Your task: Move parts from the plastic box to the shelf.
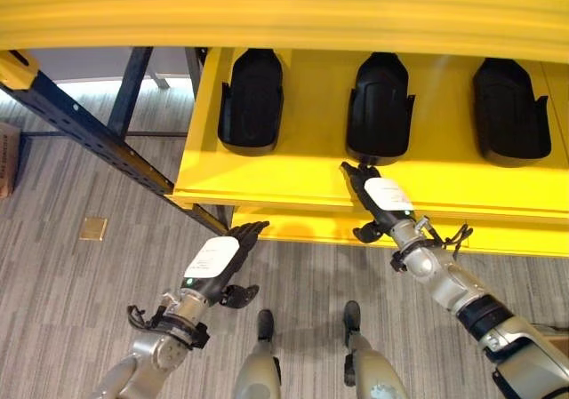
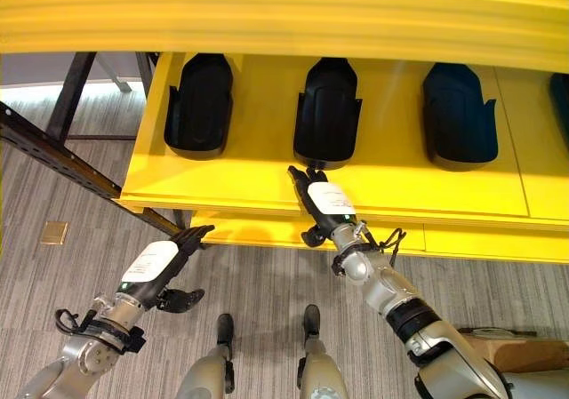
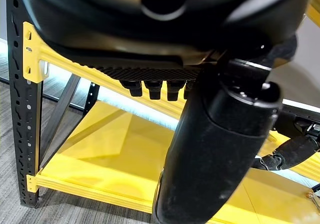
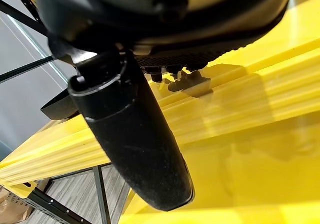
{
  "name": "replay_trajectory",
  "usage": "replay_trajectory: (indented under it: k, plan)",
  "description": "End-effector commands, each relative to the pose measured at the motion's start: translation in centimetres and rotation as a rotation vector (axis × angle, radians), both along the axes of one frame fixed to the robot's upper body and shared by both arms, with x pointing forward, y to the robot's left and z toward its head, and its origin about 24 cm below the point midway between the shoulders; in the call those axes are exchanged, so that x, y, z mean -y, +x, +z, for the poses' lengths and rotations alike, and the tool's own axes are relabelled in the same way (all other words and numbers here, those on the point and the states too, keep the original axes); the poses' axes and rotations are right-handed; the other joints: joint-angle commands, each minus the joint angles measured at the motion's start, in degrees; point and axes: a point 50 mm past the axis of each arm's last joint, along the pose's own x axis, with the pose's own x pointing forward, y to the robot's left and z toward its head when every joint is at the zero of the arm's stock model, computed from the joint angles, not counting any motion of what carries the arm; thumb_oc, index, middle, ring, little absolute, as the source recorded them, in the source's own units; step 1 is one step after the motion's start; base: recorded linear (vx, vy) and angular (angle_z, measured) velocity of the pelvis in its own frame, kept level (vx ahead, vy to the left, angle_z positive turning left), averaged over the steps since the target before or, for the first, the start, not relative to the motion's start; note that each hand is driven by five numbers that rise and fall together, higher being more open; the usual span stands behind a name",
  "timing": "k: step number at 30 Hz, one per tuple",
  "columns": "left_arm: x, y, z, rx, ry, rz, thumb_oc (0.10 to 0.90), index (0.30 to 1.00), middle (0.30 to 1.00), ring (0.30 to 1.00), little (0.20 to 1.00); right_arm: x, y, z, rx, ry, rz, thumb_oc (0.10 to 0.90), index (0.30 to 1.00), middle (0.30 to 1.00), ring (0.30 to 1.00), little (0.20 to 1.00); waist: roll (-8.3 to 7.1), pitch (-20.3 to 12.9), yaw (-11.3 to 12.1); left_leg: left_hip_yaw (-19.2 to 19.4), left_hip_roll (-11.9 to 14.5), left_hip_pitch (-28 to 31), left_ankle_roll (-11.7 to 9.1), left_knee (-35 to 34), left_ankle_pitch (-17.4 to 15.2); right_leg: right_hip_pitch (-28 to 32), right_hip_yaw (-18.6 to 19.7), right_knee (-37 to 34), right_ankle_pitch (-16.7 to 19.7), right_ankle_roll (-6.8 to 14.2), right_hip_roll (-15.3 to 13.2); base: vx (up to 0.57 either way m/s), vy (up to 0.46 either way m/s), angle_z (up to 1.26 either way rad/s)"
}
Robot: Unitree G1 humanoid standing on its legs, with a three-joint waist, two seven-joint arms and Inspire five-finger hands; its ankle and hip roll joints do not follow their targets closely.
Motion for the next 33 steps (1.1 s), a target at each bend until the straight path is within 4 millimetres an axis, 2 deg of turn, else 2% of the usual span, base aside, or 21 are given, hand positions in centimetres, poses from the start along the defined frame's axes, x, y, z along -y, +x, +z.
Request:
replay_trajectory:
  k: [1, 16, 33]
  plan:
    - [-0.6, 0.6, 3.4, 0.175, -0.014, -0.007, 0.9, 1.0, 1.0, 1.0, 1.0, 0.1, 0.5, -1.2, -0.072, -0.058, -0.026, 0.9, 1.0, 1.0, 1.0, 1.0, -3.13, -0.6, 1.5, -0.9, -0.4, -4.6, 1.6, 7.0, -3.0, 1.5, 0.4, 6.5, -9.1, 0.3, -3.3, 0.0, 0.0, 0.0]
    - [-1.3, 0.6, 3.3, 0.17, -0.003, 0.027, 0.9, 1.0, 1.0, 1.0, 1.0, 3.3, 0.0, -1.0, -0.064, -0.071, -0.12, 0.9, 1.0, 1.0, 1.0, 1.0, -3.36, -0.5, 1.2, -1.0, -0.2, -4.9, 1.5, 7.4, -3.3, 1.3, 0.4, 6.7, -9.2, 0.0, -3.2, 0.0, 0.0, 0.0]
    - [-1.5, 0.6, 3.2, 0.162, 0.01, 0.035, 0.9, 1.0, 1.0, 1.0, 1.0, 4.9, 0.1, -0.1, -0.039, -0.117, -0.151, 0.9, 1.0, 1.0, 1.0, 1.0, -3.25, -0.1, 1.2, -1.0, -0.3, -5.4, 1.6, 8.0, -3.6, 0.5, 0.7, 7.2, -9.3, 0.0, -3.2, 0.0, 0.0, 0.0]
